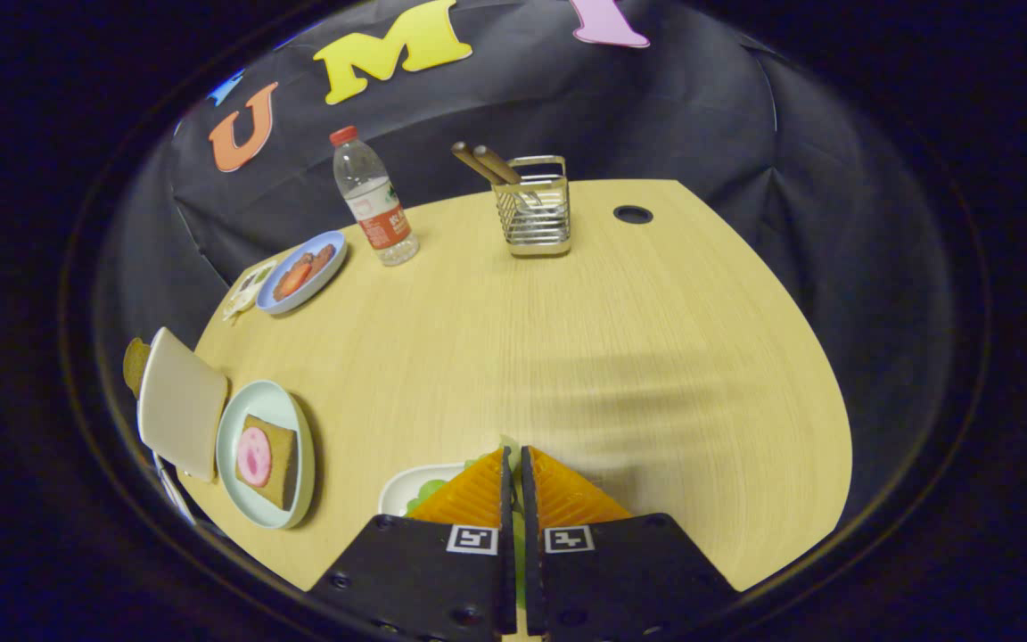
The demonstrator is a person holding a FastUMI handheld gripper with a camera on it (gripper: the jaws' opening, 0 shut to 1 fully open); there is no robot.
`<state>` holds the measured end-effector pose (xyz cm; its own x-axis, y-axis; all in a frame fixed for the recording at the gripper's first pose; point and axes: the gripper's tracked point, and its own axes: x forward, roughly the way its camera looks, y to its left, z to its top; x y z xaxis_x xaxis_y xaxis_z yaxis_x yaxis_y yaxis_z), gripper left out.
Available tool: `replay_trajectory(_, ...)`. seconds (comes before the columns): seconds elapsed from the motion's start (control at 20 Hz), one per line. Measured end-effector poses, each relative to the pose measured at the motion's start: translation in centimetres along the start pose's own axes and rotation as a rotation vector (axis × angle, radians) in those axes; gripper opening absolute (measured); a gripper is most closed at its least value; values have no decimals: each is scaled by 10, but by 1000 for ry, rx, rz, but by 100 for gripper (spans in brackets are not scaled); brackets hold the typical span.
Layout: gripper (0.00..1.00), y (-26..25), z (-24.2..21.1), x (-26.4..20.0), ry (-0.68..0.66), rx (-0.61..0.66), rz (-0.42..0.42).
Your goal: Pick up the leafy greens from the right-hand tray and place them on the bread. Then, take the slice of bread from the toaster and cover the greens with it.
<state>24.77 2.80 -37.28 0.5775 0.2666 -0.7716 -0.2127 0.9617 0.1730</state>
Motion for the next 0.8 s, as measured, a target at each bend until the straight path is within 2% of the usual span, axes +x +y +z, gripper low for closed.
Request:
replay_trajectory(0.1,0,7,3,-18,-23,-6,-7)
replay_trajectory(0.4,0,32,2,-62,-77,29,-44)
replay_trajectory(0.65,0,80,0,-104,-125,35,-22)
replay_trajectory(0.8,0,130,-3,-120,-139,11,28)
